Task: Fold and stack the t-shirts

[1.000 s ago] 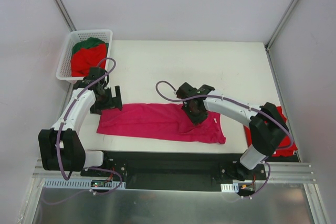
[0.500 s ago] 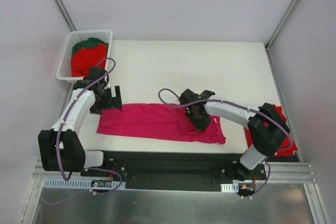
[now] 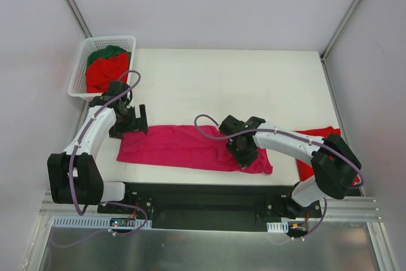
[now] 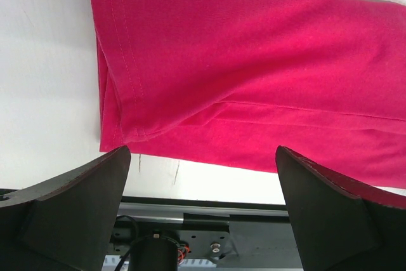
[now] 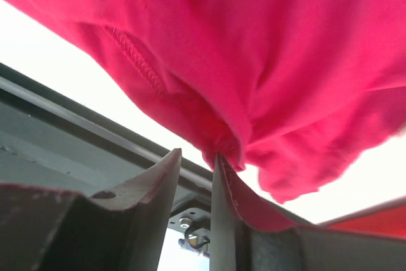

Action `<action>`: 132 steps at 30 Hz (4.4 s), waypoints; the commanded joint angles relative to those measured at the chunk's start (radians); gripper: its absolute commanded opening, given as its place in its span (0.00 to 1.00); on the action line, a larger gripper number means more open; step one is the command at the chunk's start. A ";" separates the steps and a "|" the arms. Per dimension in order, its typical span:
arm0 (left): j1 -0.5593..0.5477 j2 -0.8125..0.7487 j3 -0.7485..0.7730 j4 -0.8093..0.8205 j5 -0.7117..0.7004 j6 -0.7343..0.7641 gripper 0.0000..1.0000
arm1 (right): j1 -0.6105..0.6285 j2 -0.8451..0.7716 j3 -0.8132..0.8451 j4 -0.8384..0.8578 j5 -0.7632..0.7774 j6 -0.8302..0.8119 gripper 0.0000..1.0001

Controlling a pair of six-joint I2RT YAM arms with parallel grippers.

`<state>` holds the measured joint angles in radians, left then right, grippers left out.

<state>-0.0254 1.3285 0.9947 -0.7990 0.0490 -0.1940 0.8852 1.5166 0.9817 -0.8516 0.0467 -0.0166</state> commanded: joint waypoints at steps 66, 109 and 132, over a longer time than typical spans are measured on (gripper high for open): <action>-0.005 0.018 0.051 -0.022 0.022 0.024 0.99 | 0.069 -0.003 0.026 -0.044 -0.085 0.050 0.02; -0.039 0.365 0.225 -0.003 -0.127 0.037 0.99 | -0.060 0.125 0.210 -0.018 -0.038 -0.009 0.96; 0.010 0.428 0.197 -0.002 -0.230 0.053 0.52 | -0.066 0.028 0.005 0.039 -0.084 0.014 0.96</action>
<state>-0.0364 1.7504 1.1938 -0.7826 -0.1188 -0.1558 0.8211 1.6032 0.9977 -0.7998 -0.0055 -0.0147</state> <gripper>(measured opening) 0.523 0.960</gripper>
